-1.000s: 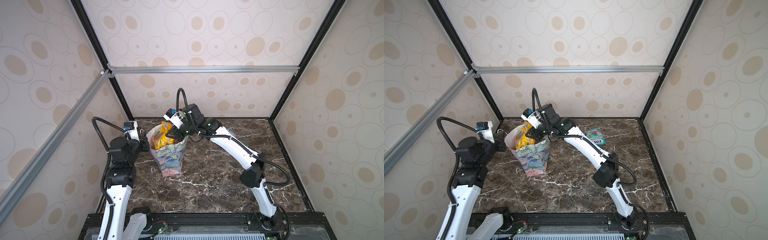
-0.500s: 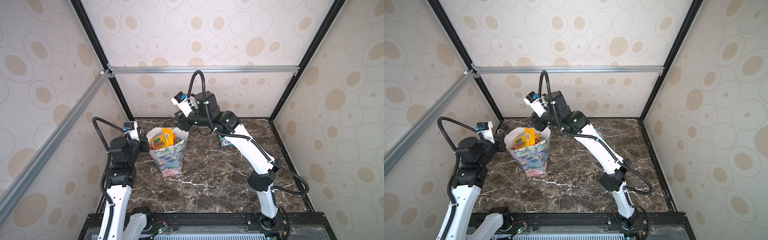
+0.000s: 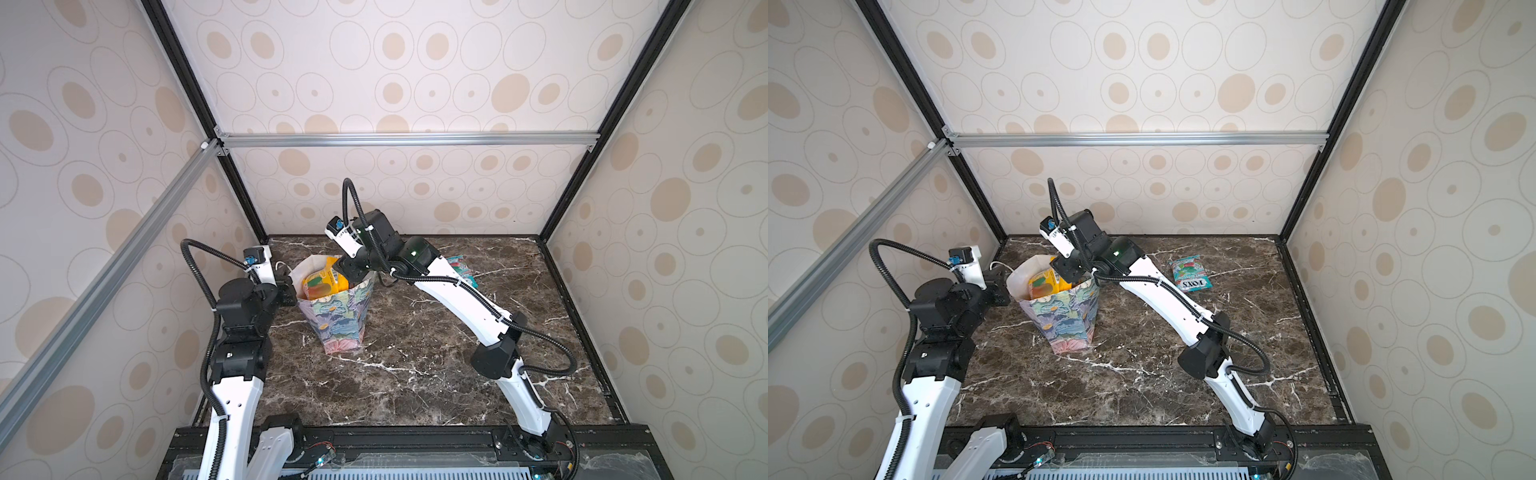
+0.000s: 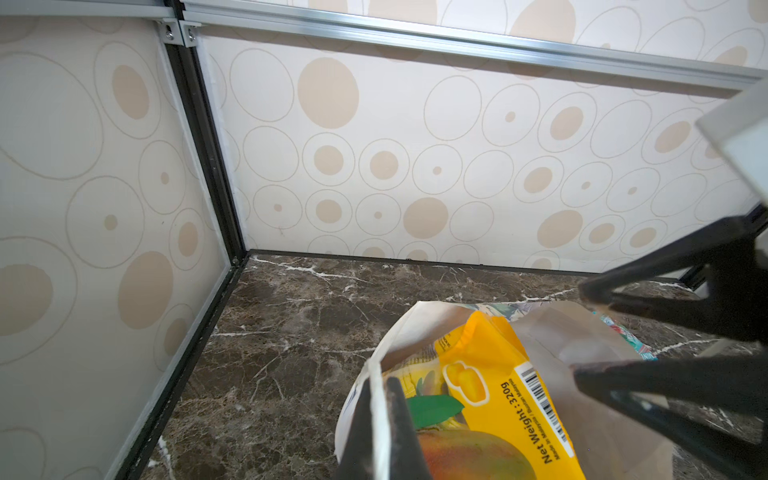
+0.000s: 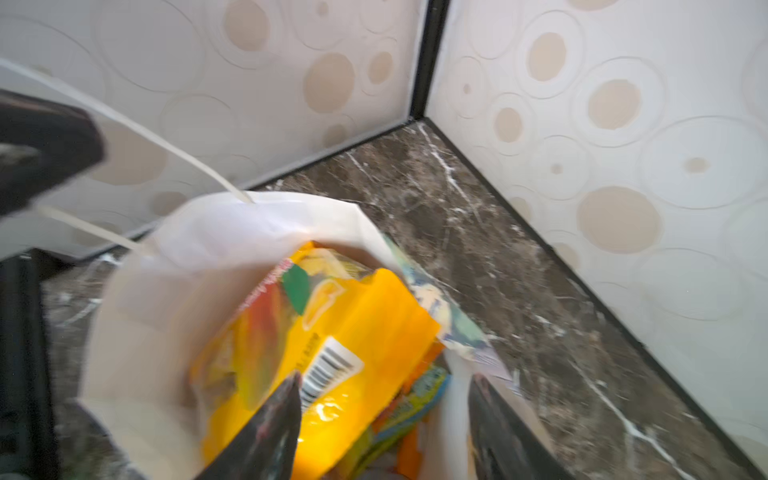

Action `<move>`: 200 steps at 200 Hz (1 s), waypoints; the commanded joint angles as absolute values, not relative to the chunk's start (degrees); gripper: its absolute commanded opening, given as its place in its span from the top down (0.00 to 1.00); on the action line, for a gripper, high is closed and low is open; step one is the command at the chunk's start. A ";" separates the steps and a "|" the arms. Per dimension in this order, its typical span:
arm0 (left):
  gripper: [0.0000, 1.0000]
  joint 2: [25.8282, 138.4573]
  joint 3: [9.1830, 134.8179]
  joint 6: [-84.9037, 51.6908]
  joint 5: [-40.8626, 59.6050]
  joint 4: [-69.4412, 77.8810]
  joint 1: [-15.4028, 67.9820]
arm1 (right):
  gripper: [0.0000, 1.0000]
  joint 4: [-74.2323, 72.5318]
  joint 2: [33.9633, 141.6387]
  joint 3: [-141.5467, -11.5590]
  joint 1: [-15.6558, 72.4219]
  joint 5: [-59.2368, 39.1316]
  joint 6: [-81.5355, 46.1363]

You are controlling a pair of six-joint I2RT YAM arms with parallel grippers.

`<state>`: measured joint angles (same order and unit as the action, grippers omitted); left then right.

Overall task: Place the snacks into the paper bag
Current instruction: 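Lower the mango packet into the bag and open the right gripper, then raise the open right gripper out of the bag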

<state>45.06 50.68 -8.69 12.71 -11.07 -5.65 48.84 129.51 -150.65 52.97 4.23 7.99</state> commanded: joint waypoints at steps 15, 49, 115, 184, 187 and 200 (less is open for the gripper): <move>1.00 44.56 51.92 -8.42 12.69 -8.18 -6.01 | 0.31 52.06 121.28 -149.73 53.00 22.01 11.00; 1.00 44.65 51.80 -8.48 12.92 -8.00 -6.06 | 0.27 50.88 115.67 -141.46 53.40 26.67 4.70; 1.00 45.29 52.06 -8.52 14.37 -8.09 -6.02 | 0.22 50.45 115.48 -135.85 52.95 21.21 -4.99; 1.00 48.88 54.35 -9.35 17.80 -8.15 -6.06 | 0.99 46.80 118.58 -139.24 50.24 16.55 -3.06; 1.00 49.63 55.25 -9.78 18.43 -8.29 -6.06 | 1.00 46.48 118.93 -140.12 49.92 15.75 -2.73; 1.00 53.69 61.32 -11.58 22.87 -8.87 -6.01 | 1.00 46.63 120.93 -147.01 47.95 10.90 -1.77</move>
<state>48.71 52.31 -9.21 16.12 -10.52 -5.69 49.82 119.07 -138.23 49.87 16.93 -4.16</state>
